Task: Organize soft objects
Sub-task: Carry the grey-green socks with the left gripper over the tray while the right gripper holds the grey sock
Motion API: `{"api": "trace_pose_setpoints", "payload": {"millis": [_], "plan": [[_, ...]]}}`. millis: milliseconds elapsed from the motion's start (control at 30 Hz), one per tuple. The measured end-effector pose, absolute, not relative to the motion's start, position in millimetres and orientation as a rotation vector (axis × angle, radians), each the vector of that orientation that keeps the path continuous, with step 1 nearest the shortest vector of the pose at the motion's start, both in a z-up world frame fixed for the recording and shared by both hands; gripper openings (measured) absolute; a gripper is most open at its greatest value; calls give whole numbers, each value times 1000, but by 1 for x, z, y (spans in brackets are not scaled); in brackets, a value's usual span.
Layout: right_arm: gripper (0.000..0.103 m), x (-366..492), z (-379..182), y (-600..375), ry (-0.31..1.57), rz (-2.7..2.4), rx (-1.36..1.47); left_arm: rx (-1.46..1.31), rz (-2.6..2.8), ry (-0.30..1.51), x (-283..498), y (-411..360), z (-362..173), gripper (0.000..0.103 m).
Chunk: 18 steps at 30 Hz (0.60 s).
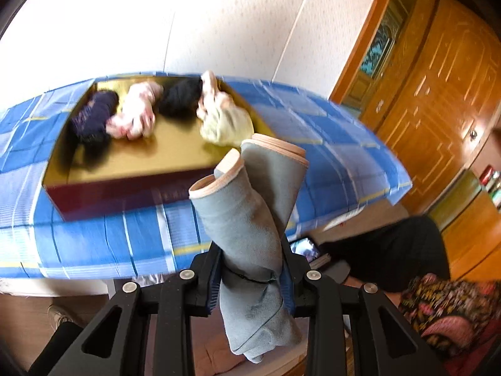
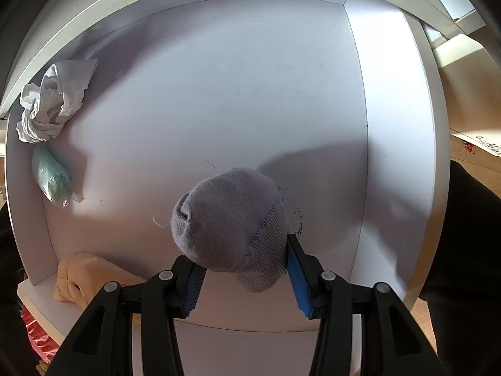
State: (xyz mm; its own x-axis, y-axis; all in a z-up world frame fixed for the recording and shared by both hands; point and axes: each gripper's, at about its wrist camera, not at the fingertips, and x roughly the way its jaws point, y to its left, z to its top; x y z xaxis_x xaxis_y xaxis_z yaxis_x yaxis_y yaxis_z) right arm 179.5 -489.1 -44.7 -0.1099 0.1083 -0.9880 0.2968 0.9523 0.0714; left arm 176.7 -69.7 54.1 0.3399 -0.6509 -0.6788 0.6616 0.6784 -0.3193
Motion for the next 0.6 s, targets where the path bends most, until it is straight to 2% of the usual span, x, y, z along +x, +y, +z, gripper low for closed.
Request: {"api": "trace_pose_setpoints", "payload": {"millis": [267,600], "plan": [[48,181,-61,-470,1685,-165,311,7,-814,853,212,-68,82,32],[49,181,-61,-469,1685,-164,321,-6,-734,968,274,-71,79,32]]}}
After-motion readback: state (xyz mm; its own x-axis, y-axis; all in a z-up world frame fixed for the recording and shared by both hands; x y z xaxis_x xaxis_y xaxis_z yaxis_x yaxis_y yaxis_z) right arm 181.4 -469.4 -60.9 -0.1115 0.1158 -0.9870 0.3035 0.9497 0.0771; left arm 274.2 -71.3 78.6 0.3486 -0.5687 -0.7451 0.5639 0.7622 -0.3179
